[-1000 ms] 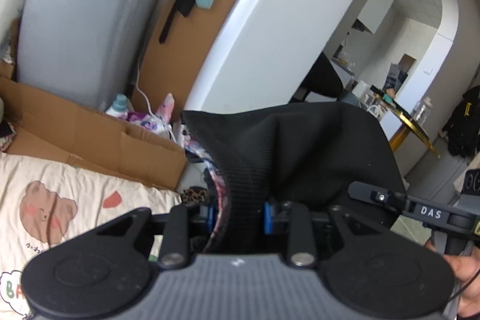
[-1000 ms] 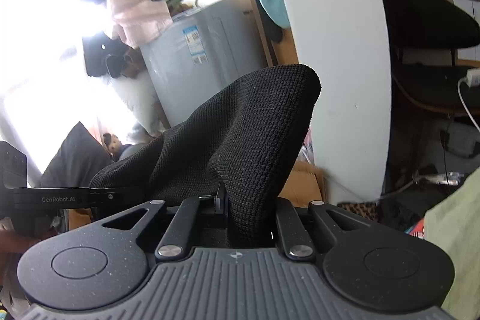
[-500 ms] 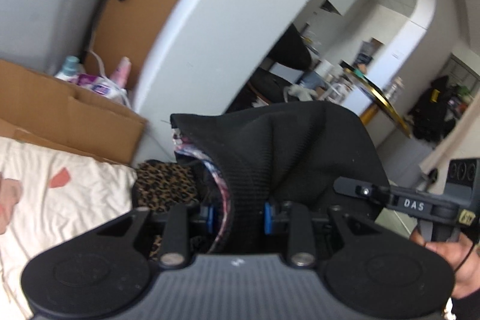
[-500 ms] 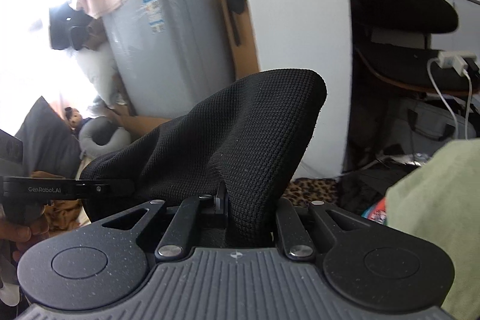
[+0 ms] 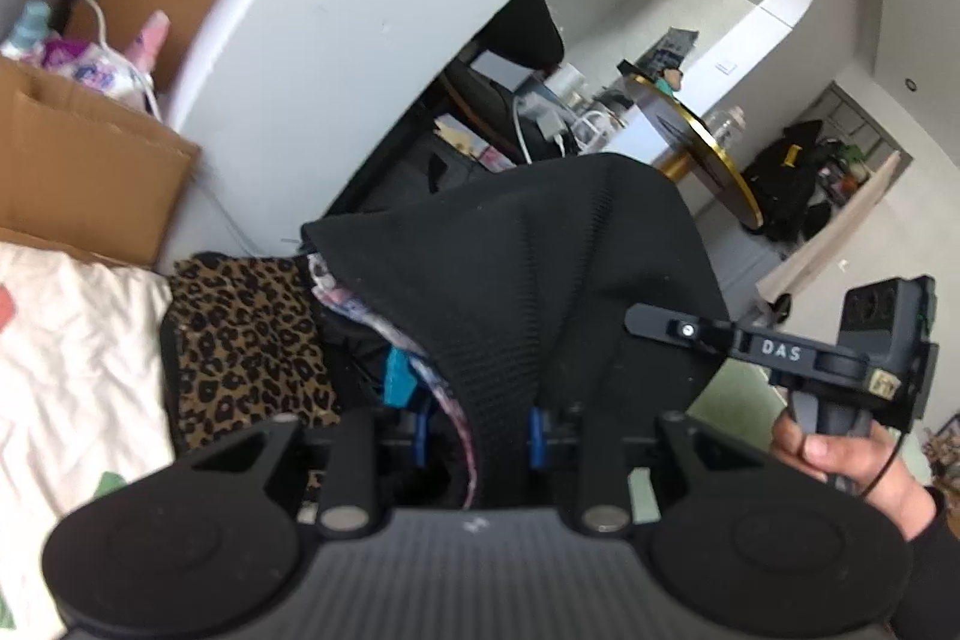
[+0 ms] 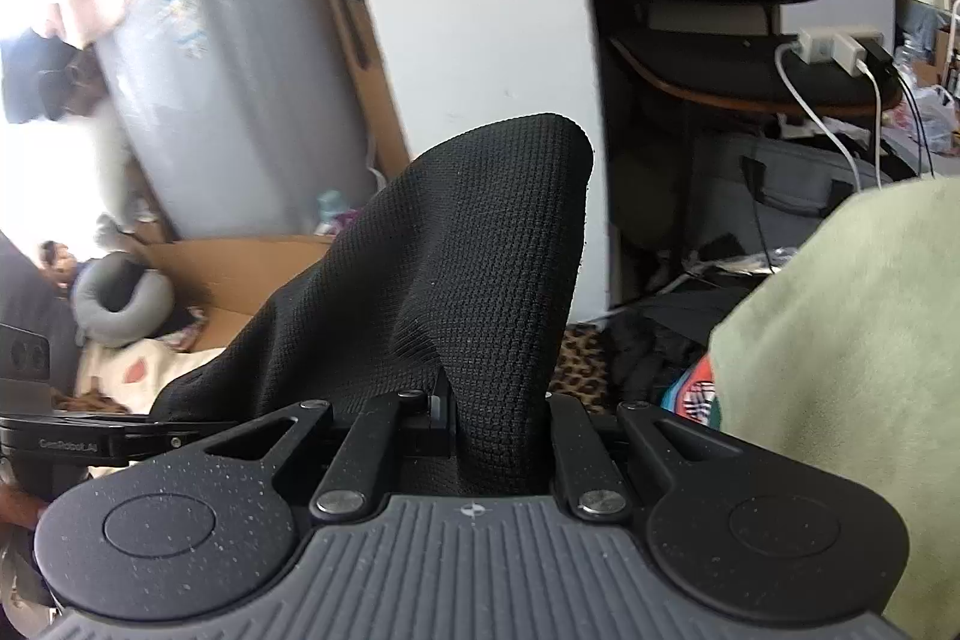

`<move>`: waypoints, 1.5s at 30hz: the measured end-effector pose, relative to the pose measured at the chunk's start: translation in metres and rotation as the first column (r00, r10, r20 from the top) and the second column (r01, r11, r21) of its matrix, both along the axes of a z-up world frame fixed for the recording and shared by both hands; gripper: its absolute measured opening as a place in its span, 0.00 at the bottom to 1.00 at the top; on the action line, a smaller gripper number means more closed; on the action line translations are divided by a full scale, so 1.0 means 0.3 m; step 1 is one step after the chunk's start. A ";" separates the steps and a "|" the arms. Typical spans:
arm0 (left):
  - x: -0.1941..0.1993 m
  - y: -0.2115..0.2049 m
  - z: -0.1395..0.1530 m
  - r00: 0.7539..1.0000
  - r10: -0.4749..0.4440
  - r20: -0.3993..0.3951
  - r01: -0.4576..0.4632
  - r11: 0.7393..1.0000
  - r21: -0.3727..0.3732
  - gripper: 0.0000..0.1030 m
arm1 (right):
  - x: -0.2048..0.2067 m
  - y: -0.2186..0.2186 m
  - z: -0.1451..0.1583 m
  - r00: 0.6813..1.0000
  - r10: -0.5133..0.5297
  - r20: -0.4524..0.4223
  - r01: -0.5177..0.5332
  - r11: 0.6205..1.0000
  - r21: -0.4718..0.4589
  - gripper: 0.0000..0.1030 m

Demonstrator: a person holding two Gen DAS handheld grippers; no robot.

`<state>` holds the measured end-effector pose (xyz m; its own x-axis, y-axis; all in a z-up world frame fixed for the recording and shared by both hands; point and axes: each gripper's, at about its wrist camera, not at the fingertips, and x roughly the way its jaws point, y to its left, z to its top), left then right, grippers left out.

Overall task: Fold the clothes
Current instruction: 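Carry the held shorts with both grippers toward the clothes pile beside the bed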

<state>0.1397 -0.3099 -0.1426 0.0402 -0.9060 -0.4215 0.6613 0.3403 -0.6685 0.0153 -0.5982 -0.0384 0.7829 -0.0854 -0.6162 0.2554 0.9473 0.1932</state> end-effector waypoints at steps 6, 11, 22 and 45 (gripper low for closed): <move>0.118 -0.106 -0.201 0.997 -0.072 -0.016 0.072 0.997 -0.002 0.30 | 0.075 -0.081 -0.218 0.997 -0.075 -0.019 0.075 0.997 -0.003 0.09; 0.153 -0.142 -0.356 0.996 -0.084 -0.021 0.085 0.995 0.046 0.30 | 0.146 -0.121 -0.404 0.992 -0.109 -0.068 0.111 0.994 0.018 0.09; 0.227 -0.184 -0.529 0.986 -0.146 -0.078 0.151 0.986 0.070 0.30 | 0.230 -0.177 -0.597 0.980 -0.150 -0.131 0.159 0.985 0.065 0.10; 0.481 -0.352 -0.716 0.993 -0.115 -0.036 0.118 0.986 0.120 0.30 | 0.502 -0.385 -0.893 0.976 -0.204 -0.076 0.209 0.976 0.066 0.22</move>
